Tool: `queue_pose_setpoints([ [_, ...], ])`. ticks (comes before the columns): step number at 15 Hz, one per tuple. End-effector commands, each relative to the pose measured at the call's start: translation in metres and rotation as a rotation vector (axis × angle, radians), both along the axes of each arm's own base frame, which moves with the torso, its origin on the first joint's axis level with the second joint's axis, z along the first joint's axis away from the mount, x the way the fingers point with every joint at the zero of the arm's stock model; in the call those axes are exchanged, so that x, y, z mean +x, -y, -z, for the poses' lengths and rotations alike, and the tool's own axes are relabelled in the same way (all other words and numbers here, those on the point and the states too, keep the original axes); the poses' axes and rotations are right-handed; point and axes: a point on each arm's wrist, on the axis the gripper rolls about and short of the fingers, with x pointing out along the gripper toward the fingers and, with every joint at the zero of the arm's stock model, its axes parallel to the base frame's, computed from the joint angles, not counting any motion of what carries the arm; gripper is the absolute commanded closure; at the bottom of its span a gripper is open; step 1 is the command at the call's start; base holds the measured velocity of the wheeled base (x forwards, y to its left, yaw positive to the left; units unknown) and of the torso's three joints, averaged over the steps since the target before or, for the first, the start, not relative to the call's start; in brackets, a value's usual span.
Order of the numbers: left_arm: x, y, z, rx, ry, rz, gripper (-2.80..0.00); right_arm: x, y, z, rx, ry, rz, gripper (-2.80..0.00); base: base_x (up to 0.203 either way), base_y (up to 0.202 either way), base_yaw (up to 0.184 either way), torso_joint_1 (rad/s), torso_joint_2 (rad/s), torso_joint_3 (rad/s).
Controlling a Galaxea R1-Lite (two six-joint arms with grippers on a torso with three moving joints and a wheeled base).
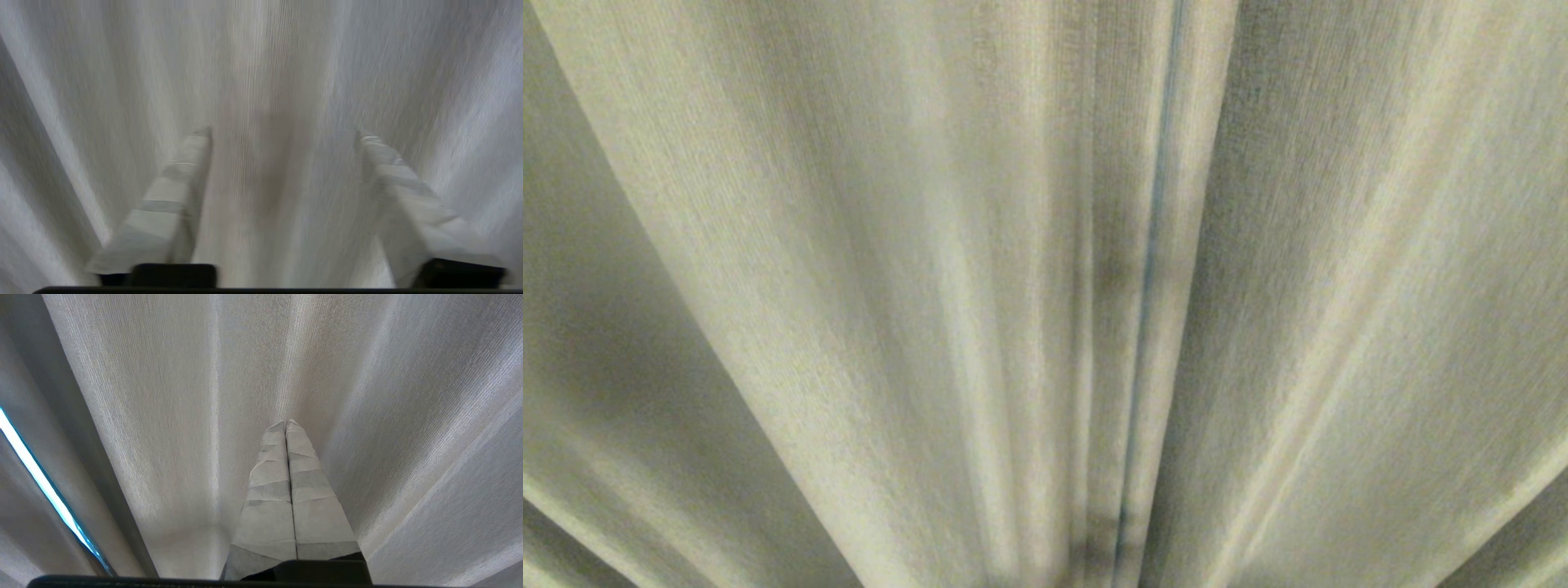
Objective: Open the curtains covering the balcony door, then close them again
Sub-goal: Pull the outer curtains open on both sides
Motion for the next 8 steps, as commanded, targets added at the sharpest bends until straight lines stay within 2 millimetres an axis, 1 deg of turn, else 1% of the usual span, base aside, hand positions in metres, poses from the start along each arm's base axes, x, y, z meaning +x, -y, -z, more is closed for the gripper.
queue_pose_setpoints([
  [1,0.017,0.000,-0.013,0.000,-0.015,-0.005,-2.80,0.000,0.000,0.000,-0.001,-0.001,-0.001,0.00,0.000,0.000,0.000,0.000,0.00,0.000],
  [4,0.041,0.000,-0.038,0.013,0.024,-0.010,-2.80,0.000,0.000,0.000,-0.001,0.000,-0.001,0.00,0.000,0.000,0.000,0.000,0.00,0.000],
  [8,0.079,-0.002,-0.067,0.045,0.080,-0.037,-2.80,0.000,0.000,0.000,-0.001,-0.001,-0.001,0.00,0.000,0.000,0.000,0.000,0.00,0.000],
])
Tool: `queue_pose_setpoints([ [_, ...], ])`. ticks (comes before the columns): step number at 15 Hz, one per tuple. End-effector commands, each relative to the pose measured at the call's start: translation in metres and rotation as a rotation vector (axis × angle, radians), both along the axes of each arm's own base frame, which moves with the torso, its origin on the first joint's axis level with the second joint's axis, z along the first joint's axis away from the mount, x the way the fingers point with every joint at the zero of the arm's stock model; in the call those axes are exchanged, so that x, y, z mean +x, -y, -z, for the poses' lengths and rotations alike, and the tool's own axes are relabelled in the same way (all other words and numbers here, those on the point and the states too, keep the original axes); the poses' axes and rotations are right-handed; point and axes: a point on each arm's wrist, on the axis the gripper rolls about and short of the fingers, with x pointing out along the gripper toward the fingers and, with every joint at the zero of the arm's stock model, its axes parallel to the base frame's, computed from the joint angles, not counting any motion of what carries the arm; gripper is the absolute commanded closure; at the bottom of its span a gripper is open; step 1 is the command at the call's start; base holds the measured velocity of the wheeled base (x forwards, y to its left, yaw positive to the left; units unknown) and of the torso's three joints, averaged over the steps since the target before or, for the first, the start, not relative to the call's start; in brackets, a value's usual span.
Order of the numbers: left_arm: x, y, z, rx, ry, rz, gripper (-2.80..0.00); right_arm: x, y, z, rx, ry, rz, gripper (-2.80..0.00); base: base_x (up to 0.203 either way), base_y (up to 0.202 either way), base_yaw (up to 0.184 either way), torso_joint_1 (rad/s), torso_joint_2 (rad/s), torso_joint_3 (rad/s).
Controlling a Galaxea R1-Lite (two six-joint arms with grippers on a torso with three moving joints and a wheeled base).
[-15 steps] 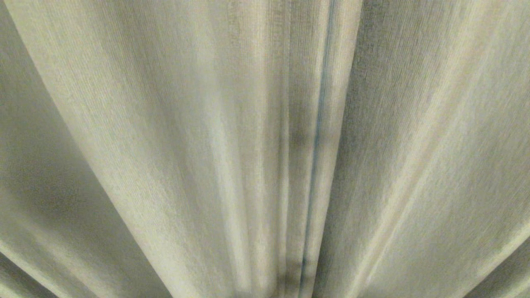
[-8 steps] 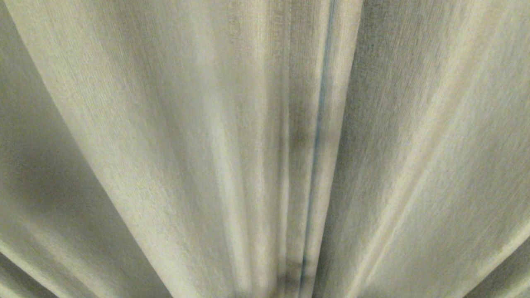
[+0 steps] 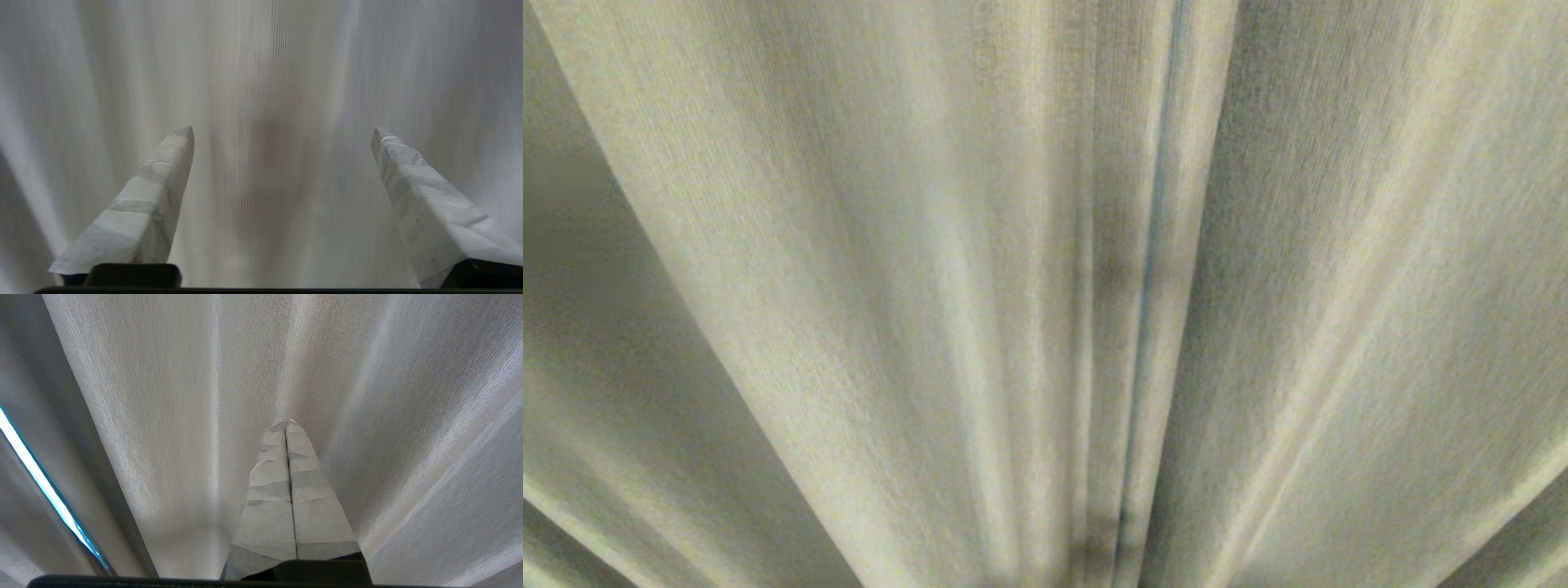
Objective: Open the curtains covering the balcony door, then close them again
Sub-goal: Pull the outer curtains open on both sides
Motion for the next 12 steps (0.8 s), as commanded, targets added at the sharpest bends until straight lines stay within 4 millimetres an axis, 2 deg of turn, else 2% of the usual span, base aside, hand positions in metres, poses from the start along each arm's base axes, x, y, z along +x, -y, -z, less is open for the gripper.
queue_pose_setpoints([
  [1,0.036,-0.004,-0.011,0.016,-0.016,-0.039,-2.80,0.000,0.000,0.000,-0.001,0.000,-0.001,0.00,0.000,0.000,0.000,0.000,0.00,0.000],
  [7,0.077,-0.017,-0.031,0.051,0.037,-0.137,-2.80,0.000,0.000,0.000,-0.001,0.000,-0.001,0.00,0.000,0.000,0.000,0.000,0.00,0.000],
  [12,0.115,-0.023,-0.042,0.020,0.053,-0.130,-2.80,0.000,0.000,0.000,-0.001,0.001,-0.001,0.00,0.000,0.000,0.000,0.000,0.00,0.000],
])
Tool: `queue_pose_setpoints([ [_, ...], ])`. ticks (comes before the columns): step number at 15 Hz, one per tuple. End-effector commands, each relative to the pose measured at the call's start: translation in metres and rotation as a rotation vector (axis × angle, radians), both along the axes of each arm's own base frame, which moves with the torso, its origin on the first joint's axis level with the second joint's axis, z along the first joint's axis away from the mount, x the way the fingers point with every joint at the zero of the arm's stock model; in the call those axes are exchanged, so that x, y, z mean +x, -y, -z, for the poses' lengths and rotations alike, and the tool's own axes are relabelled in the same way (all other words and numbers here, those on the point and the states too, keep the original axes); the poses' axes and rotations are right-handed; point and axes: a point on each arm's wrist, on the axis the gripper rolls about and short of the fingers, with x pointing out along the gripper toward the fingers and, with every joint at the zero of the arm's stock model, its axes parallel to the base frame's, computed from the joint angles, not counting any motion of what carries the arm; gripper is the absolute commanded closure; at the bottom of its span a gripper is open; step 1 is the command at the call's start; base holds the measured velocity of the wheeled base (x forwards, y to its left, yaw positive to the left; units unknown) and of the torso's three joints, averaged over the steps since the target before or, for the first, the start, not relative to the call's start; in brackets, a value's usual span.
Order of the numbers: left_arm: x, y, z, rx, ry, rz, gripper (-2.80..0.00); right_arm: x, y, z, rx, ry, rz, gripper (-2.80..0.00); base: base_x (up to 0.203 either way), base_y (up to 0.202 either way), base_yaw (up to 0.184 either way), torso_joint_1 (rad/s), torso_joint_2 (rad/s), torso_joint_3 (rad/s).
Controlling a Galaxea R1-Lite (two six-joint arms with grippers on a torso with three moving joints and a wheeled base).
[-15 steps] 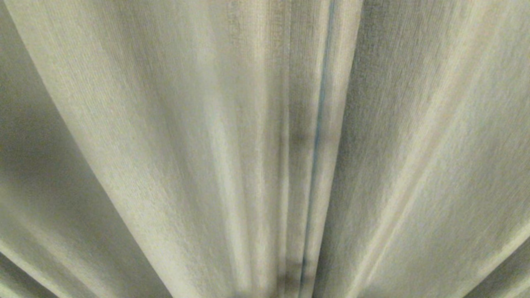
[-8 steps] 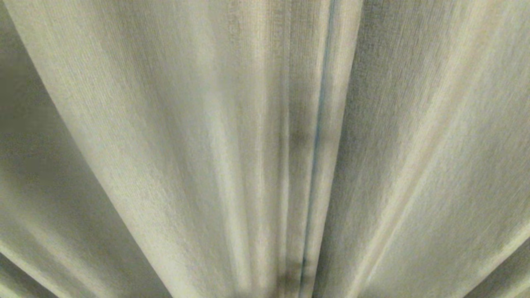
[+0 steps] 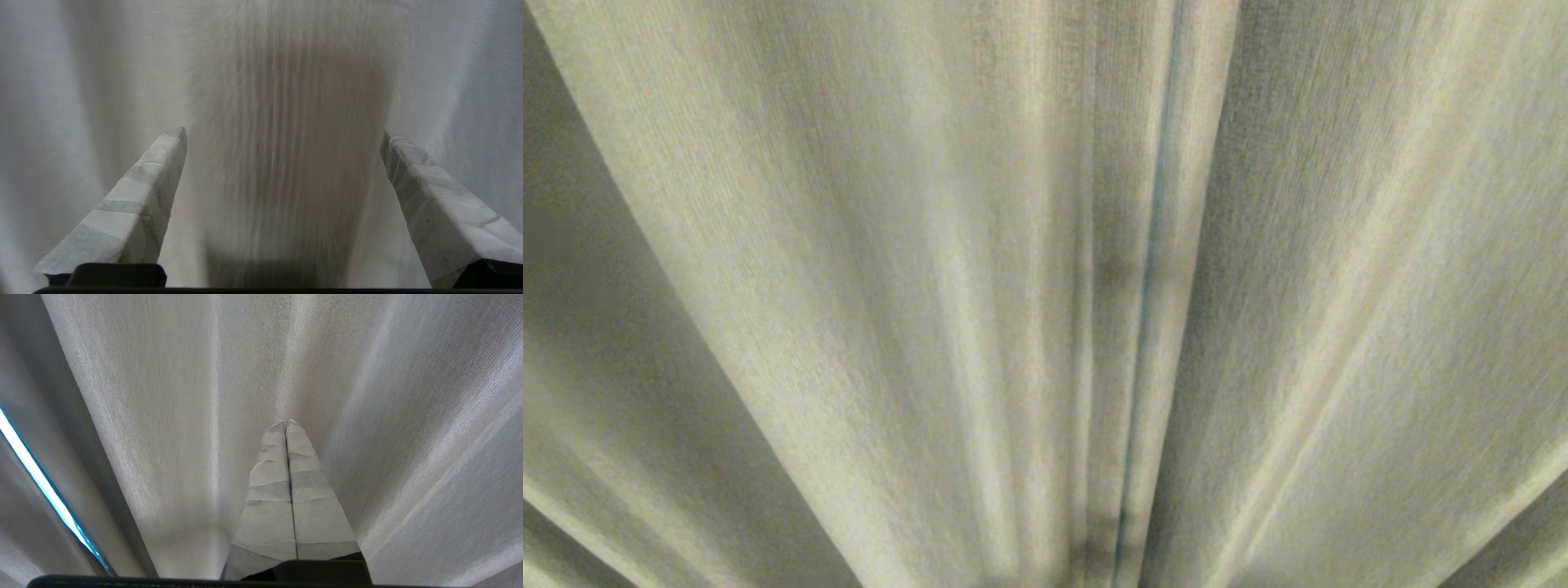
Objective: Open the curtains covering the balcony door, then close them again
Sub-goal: Pull the outer curtains open on both sides
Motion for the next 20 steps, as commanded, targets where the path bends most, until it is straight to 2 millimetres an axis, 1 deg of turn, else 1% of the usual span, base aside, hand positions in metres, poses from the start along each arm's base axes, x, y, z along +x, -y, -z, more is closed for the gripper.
queue_pose_setpoints([
  [1,0.030,-0.004,-0.002,-0.019,-0.020,0.010,-2.80,0.000,0.000,0.000,-0.001,0.001,-0.001,0.00,0.000,0.000,0.000,0.000,0.00,0.000],
  [5,0.075,-0.011,-0.015,-0.028,0.051,0.064,-2.80,0.000,0.000,0.000,-0.001,0.000,-0.001,0.00,0.000,0.000,0.000,0.000,0.00,0.000],
  [6,0.084,-0.013,-0.019,-0.021,0.071,0.074,-2.80,0.000,0.000,0.000,-0.001,0.000,-0.001,0.00,0.000,0.000,0.000,0.000,0.00,0.000],
  [8,0.094,-0.016,-0.023,-0.016,0.084,0.077,-2.80,0.000,0.000,0.000,-0.001,0.000,-0.001,0.00,0.000,0.000,0.000,0.000,0.00,0.000],
  [9,0.095,-0.016,-0.023,-0.016,0.085,0.079,0.00,0.000,0.000,0.000,-0.001,0.000,-0.001,0.00,0.000,0.000,0.000,0.000,0.00,0.000],
  [14,0.092,-0.015,-0.024,-0.009,0.090,0.081,0.00,0.000,0.000,0.000,-0.001,0.000,-0.001,0.00,0.000,0.000,0.000,0.000,0.00,0.000],
  [20,0.064,-0.012,-0.041,0.002,0.155,0.077,0.00,0.000,0.000,0.000,-0.001,0.000,-0.001,0.00,0.000,0.000,0.000,0.000,0.00,0.000],
])
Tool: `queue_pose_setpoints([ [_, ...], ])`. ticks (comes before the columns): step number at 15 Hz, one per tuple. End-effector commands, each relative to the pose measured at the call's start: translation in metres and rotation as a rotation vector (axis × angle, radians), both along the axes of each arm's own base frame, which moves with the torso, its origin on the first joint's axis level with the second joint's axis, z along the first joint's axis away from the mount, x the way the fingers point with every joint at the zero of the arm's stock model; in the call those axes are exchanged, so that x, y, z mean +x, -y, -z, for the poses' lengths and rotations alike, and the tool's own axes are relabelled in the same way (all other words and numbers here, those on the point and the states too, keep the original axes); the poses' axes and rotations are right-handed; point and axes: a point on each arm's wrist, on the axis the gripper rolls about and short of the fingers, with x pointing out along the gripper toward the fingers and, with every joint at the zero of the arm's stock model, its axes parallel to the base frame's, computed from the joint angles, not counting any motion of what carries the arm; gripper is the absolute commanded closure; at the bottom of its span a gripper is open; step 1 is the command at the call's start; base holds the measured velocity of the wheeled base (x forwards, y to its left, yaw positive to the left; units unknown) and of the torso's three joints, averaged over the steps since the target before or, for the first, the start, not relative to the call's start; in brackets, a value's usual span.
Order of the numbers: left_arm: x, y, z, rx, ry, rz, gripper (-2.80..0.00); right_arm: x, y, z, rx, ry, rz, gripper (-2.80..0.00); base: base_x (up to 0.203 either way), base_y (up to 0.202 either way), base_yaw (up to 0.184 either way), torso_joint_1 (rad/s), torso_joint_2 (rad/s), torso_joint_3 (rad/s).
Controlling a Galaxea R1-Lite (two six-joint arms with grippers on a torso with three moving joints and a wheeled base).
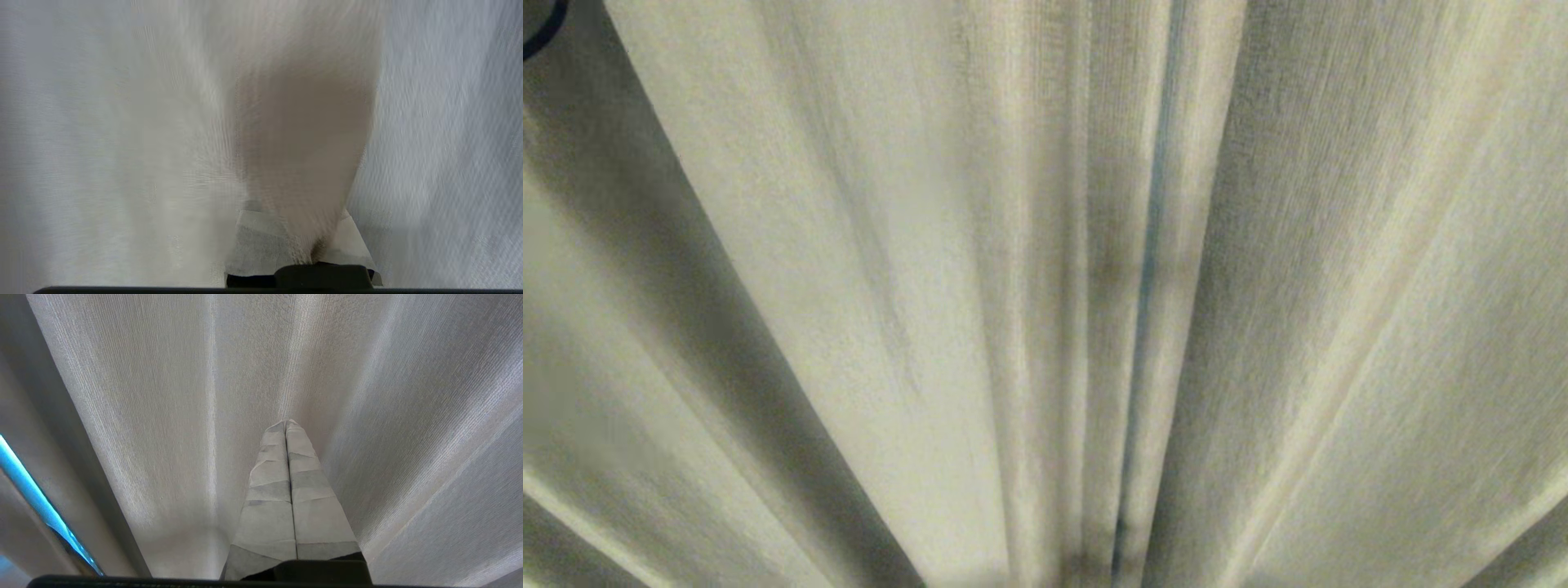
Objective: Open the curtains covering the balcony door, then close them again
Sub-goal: Pull the outer curtains open on both sides
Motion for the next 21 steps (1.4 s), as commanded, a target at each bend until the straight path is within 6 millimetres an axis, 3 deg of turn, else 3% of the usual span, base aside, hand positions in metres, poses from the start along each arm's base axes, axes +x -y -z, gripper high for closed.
queue_pose_setpoints([
  [1,-0.015,0.002,-0.010,0.006,0.045,-0.004,0.00,0.000,0.000,0.000,-0.001,0.001,-0.001,0.00,0.000,0.000,0.000,0.000,0.00,0.000],
  [5,-0.015,-0.004,-0.021,0.014,0.080,-0.025,0.00,0.000,0.000,0.000,-0.001,0.001,-0.001,0.00,0.000,0.000,0.000,0.000,0.00,0.000],
  [8,-0.013,-0.024,-0.033,0.028,0.118,-0.102,0.00,0.000,0.000,0.000,-0.001,0.001,-0.001,0.00,0.000,0.000,0.000,0.000,0.00,0.000],
  [15,-0.017,-0.105,-0.025,0.035,0.081,-0.213,0.00,0.000,0.000,0.000,-0.001,0.000,-0.001,0.00,0.000,0.000,0.000,0.000,0.00,0.000],
  [21,0.000,-0.178,-0.029,0.034,0.118,-0.300,0.00,0.000,0.000,0.000,-0.001,0.001,-0.001,0.00,0.000,0.000,0.000,0.000,0.00,0.000],
])
